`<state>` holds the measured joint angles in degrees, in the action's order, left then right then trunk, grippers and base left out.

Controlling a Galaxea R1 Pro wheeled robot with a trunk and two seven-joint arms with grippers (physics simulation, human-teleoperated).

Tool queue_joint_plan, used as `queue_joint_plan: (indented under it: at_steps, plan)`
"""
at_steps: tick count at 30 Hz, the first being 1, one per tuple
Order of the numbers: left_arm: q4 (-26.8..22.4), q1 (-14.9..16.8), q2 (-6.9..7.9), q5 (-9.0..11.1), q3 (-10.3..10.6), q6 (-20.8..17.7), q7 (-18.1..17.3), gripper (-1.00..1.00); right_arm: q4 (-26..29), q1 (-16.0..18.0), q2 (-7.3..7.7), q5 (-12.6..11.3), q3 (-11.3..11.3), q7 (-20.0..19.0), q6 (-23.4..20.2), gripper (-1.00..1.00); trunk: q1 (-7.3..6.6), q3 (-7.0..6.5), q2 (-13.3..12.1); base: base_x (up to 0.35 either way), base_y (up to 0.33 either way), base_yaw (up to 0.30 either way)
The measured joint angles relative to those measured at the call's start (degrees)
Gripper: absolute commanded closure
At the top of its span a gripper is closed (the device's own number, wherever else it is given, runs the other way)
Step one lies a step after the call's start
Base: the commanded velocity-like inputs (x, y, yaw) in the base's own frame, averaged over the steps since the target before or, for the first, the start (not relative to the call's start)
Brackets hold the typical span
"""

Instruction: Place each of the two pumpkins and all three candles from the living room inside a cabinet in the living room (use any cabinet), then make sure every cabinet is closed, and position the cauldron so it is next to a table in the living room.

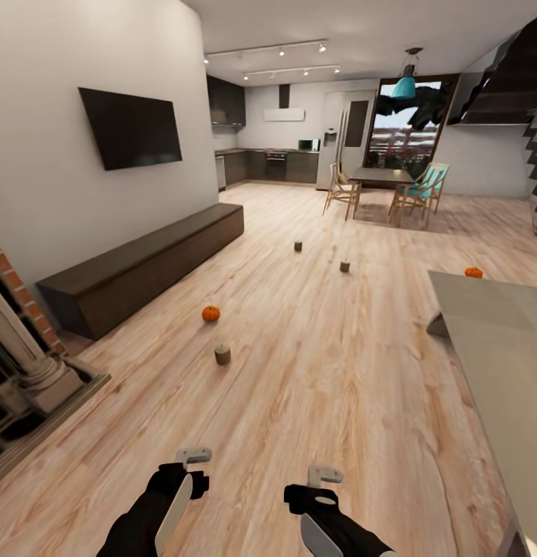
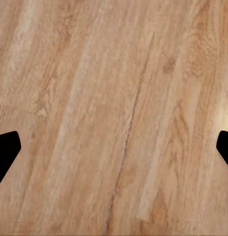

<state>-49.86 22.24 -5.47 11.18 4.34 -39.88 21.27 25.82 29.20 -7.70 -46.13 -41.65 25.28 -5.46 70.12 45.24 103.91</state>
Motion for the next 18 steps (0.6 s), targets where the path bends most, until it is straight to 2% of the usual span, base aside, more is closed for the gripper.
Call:
queue_joint_plan:
  at_steps: [11, 18]
  plan:
    - [0.0, 0.0, 0.0, 0.0, 0.1, 0.0, 0.0, -1.0, 0.0, 0.0, 0.0, -0.1, 0.1, 0.0, 0.0, -1.0, 0.0, 0.06, 0.0, 0.334, -0.006, -0.054]
    - [0.0, 0.0, 0.02, -0.1, 0.1, 0.1, 0.0, -1.0, 0.1, 0.0, 0.0, -0.1, 0.1, -0.1, 0.0, -1.0, 0.0, 0.07, 0.0, 0.305, -0.15, -0.003]
